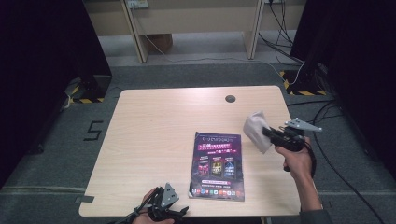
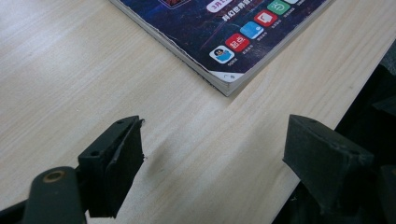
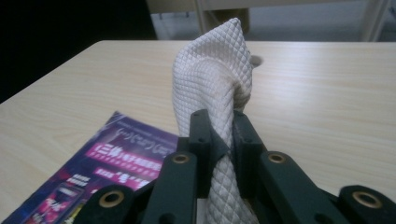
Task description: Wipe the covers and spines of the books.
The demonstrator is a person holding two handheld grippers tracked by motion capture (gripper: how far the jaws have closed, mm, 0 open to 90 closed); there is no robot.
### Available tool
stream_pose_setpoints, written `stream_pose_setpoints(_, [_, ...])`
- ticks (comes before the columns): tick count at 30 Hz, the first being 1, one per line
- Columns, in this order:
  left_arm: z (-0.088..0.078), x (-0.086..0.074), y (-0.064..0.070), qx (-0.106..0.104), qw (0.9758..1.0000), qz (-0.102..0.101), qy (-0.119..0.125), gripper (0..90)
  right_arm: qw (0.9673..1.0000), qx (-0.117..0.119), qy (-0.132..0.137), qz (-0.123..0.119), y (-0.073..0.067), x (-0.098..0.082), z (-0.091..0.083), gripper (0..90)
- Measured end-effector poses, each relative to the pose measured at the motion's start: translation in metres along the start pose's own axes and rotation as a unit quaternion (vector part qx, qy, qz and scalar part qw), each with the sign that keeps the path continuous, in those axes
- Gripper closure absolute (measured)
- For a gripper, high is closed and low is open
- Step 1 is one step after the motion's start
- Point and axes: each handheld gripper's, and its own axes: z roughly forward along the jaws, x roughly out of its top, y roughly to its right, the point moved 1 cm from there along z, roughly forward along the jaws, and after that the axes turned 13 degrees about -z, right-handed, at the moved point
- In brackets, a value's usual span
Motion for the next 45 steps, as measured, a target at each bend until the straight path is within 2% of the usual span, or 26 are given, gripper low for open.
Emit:
stream_pose_setpoints(1, [0.0,0.0,0.0,0.0,1.0,0.0,0.0,19.1,0.9999,-0.01,0.005,0.002,0.005,-0.001,-0.004,81.6])
stream_pose_setpoints(2, [0.0,0.0,0.0,0.0,1.0,0.0,0.0,19.1,0.9999,-0.01,0.005,0.002,0.005,-0.001,-0.004,81.6])
stream_pose_setpoints(3, [0.0,0.0,0.0,0.0,1.0,-0.001,0.0,19.1,0.9995,-0.03,-0.001,0.004,0.015,-0.004,-0.013,81.5])
stream_pose_setpoints(7, [0.0,0.0,0.0,0.001,1.0,0.0,0.0,19.1,0.9981,-0.057,-0.021,0.008,0.03,-0.019,-0.023,81.5])
stream_pose_setpoints(13, [0.0,0.001,0.0,0.0,1.0,0.0,0.001,19.1,0.9966,-0.064,-0.051,0.015,0.042,-0.038,-0.025,81.4])
stream_pose_setpoints(17, [0.0,0.001,0.0,0.0,1.0,0.0,0.001,19.1,0.996,-0.064,-0.062,0.011,0.04,-0.042,-0.022,81.3])
stream_pose_setpoints(18, [0.0,0.001,0.0,0.0,1.0,0.0,0.001,19.1,0.995,-0.059,-0.081,-0.005,0.034,-0.046,-0.018,80.9])
stream_pose_setpoints(20, [0.0,0.001,0.0,0.001,1.0,-0.001,0.002,19.1,0.9939,-0.05,-0.098,-0.014,0.028,-0.05,-0.012,80.5])
stream_pose_setpoints(21, [0.0,0.001,0.0,0.001,1.0,-0.001,0.002,19.1,0.9939,-0.05,-0.098,-0.014,0.028,-0.05,-0.012,80.5])
stream_pose_setpoints(22, [0.0,0.001,0.0,0.001,1.0,0.0,0.002,19.1,0.9923,-0.038,-0.116,-0.021,0.022,-0.056,-0.006,80.0])
stream_pose_setpoints(24, [0.0,0.0,0.0,0.001,1.0,0.0,0.002,19.1,0.9914,-0.033,-0.124,-0.025,0.019,-0.058,-0.003,79.7])
stream_pose_setpoints(26, [0.0,0.0,0.0,0.001,1.0,0.0,0.001,19.1,0.9887,-0.019,-0.144,-0.038,0.012,-0.063,0.004,78.0])
stream_pose_setpoints(28, [0.0,0.0,0.0,0.001,1.0,0.0,0.001,19.1,0.9882,-0.017,-0.147,-0.038,0.01,-0.064,0.005,77.2])
stream_pose_setpoints(30, [0.0,0.0,0.0,0.0,1.0,0.0,0.001,19.1,0.9857,-0.014,-0.161,-0.048,0.008,-0.066,0.007,75.8])
stream_pose_setpoints(31, [0.0,0.0,0.0,0.0,1.0,0.0,0.001,19.1,0.983,-0.012,-0.174,-0.058,0.005,-0.069,0.009,74.7])
stream_pose_setpoints(34, [0.001,0.001,0.001,0.001,1.0,0.001,0.0,19.1,0.9815,-0.01,-0.182,-0.06,0.003,-0.073,0.011,72.0])
stream_pose_setpoints(35, [0.001,0.001,0.001,0.0,1.0,0.001,0.002,19.1,0.9779,-0.008,-0.2,-0.06,0.001,-0.076,0.012,66.7])
stream_pose_setpoints(36, [0.001,0.001,0.001,0.0,1.0,0.001,0.002,19.1,0.9777,-0.012,-0.202,-0.058,0.001,-0.076,0.012,63.0])
stream_pose_setpoints(37, [0.001,0.001,0.001,-0.001,1.0,0.002,0.002,19.1,0.9779,-0.016,-0.201,-0.055,0.001,-0.076,0.011,58.5])
stream_pose_setpoints(38, [0.002,0.002,0.001,-0.001,1.0,0.003,0.002,19.1,0.9779,-0.016,-0.201,-0.055,0.001,-0.076,0.011,58.5])
stream_pose_setpoints(39, [0.002,0.002,0.001,-0.002,1.0,0.004,0.0,19.1,0.9805,-0.03,-0.187,-0.052,0.002,-0.071,0.006,53.1])
stream_pose_setpoints(41, [0.002,0.003,0.001,-0.003,1.0,0.005,0.001,19.1,0.9845,-0.041,-0.163,-0.051,0.002,-0.064,0.0,49.4])
stream_pose_setpoints(42, [0.002,0.003,0.001,-0.003,1.0,0.005,0.001,19.1,0.9845,-0.041,-0.163,-0.051,0.002,-0.064,0.0,49.4])
stream_pose_setpoints(44, [0.003,0.003,0.002,-0.003,1.0,0.004,0.003,19.1,0.9885,-0.05,-0.136,-0.042,-0.001,-0.055,-0.008,47.0])
stream_pose_setpoints(45, [0.003,0.004,0.003,-0.003,1.0,0.005,0.005,19.1,0.9912,-0.046,-0.117,-0.041,-0.005,-0.05,-0.011,46.6])
